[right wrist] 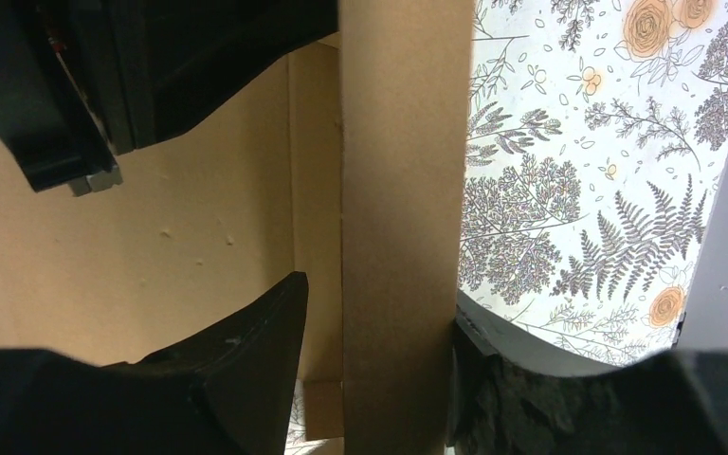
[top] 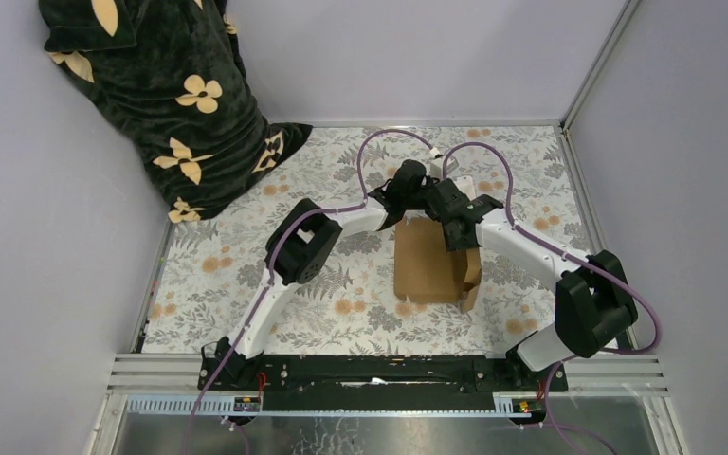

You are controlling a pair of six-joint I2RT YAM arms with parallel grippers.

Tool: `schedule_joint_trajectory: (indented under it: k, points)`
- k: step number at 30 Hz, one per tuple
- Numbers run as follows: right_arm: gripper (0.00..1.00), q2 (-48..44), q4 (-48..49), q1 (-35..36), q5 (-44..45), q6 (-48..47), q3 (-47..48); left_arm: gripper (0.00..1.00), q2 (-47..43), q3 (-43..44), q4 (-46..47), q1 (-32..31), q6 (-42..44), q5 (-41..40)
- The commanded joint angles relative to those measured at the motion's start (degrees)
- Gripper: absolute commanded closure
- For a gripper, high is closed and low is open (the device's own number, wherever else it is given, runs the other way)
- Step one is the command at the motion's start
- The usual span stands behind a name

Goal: Fold the paper box

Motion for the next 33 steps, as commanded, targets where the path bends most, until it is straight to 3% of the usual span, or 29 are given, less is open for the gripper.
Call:
schedule_joint_trajectory:
  k: [1, 10, 19, 23, 26, 29, 33]
  points:
    - [0.42, -4.3, 0.4, 0.5, -2.4, 2.0, 1.0, 0.70, -3.1, -3.8, -9.2, -0.4, 4.1, -3.9]
    - [0.39, -9.9, 1.7, 0.4, -3.7, 3.3, 0.5, 0.70, -8.0, -5.4, -19.6, -0.8, 9.0, -8.7]
    - [0.41, -8.8, 3.6, -0.2, -2.7, 2.6, -1.8, 0.70, -9.8, -6.8, -17.3, 0.9, 9.4, -7.5]
    - [0.56, -7.3, 2.2, -0.2, -0.9, 2.0, -0.6, 0.69, -11.5, -8.6, -12.1, 5.5, 6.5, -2.9]
    - [0.67, -5.9, 0.3, -0.2, 1.0, 1.6, 1.1, 0.68, -9.0, -3.3, -13.9, 7.5, 6.6, -1.2]
    - [0.70, -4.3, -1.3, -0.2, 2.9, 1.2, 2.7, 0.68, -4.6, 3.3, -14.5, 8.6, 5.4, 1.7]
    - [0.74, -2.9, -3.1, -0.1, 4.6, 0.9, 3.9, 0.67, 1.7, 9.4, -7.5, 9.7, -1.3, 7.5]
